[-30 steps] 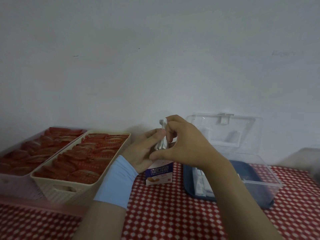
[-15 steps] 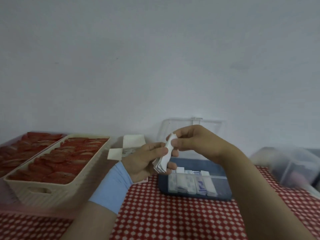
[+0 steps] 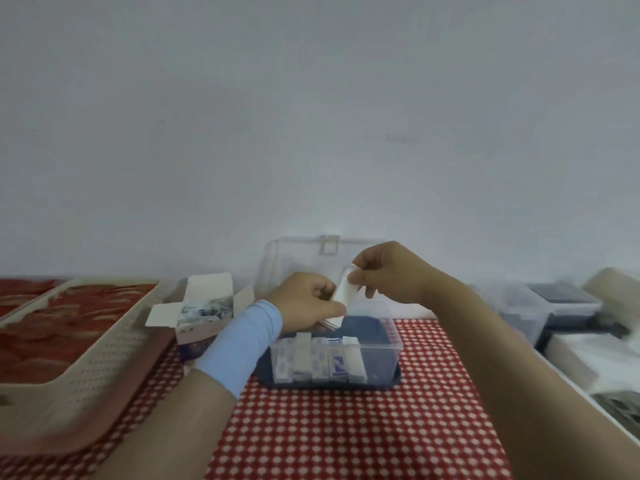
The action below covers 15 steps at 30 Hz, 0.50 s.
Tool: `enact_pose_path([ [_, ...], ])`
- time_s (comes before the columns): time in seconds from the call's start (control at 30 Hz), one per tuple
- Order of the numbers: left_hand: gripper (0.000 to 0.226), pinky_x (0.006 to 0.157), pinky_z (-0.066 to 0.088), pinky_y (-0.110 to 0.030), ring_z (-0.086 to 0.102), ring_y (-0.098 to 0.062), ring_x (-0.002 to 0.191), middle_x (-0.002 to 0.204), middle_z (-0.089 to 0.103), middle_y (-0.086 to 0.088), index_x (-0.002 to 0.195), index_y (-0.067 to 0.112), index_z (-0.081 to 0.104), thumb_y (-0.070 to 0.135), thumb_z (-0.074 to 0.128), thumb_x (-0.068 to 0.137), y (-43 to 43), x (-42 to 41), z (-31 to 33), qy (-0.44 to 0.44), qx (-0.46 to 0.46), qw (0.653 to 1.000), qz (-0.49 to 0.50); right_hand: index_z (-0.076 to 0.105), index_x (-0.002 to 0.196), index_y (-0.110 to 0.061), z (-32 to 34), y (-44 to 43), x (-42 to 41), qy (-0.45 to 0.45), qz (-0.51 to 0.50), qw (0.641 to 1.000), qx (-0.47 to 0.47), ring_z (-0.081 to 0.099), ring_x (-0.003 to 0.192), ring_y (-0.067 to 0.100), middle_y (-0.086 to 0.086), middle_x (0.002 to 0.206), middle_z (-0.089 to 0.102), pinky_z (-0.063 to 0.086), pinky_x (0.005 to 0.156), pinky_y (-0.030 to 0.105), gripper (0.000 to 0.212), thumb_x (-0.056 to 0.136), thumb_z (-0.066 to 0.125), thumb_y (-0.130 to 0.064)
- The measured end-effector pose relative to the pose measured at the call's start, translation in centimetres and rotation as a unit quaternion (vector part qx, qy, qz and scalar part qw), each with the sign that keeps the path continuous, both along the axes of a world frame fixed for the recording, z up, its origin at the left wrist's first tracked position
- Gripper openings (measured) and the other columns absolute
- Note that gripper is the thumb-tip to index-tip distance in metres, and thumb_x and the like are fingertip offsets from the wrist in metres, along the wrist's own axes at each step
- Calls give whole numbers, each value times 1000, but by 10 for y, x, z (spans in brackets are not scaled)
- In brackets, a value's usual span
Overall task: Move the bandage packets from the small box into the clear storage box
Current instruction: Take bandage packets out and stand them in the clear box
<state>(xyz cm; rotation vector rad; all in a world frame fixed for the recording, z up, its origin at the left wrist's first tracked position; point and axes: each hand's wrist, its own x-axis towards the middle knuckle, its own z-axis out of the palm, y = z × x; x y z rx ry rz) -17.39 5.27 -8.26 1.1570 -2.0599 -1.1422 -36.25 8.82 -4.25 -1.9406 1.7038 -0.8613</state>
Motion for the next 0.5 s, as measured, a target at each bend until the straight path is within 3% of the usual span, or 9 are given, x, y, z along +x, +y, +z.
enact_pose_path([
  [0.07,12,77,62,-41,75,-23,83,88,77,-6,92,13,74,16,75,80,-3,-11,-1,-14,-11,1000,6,75,93,-14,1,0,-7,24,-15,1000,6,63,60,4,-11,68,70,43,57,18,8,92,71,-21],
  [0.23,16,77,62,-37,75,-22,81,87,77,-5,95,12,75,16,77,80,-8,-27,-7,-16,-12,1000,5,77,98,-18,5,-3,-21,75,-1,996,42,62,61,3,-1,76,73,46,60,22,12,91,71,-25],
  [0.37,21,81,62,-37,74,-19,84,94,76,-2,101,16,72,24,76,82,-13,-37,-15,-52,-23,998,-6,76,94,-17,-1,-10,-27,101,-9,994,42,60,52,4,-5,63,69,47,61,24,8,90,72,-23],
  [0.43,32,89,59,-39,72,-18,91,100,75,2,105,20,70,37,78,79,-15,-39,-19,-107,-20,993,-35,75,96,-16,-6,-13,-30,138,-15,989,55,57,45,1,-12,56,66,45,57,21,9,90,71,-22],
  [0.5,50,98,52,-38,66,-15,102,113,71,7,115,24,68,54,74,76,-14,-38,-21,-223,-53,970,-78,76,96,-14,-12,-18,-33,170,-17,982,76,63,53,4,-7,73,74,50,59,22,11,89,72,-21],
])
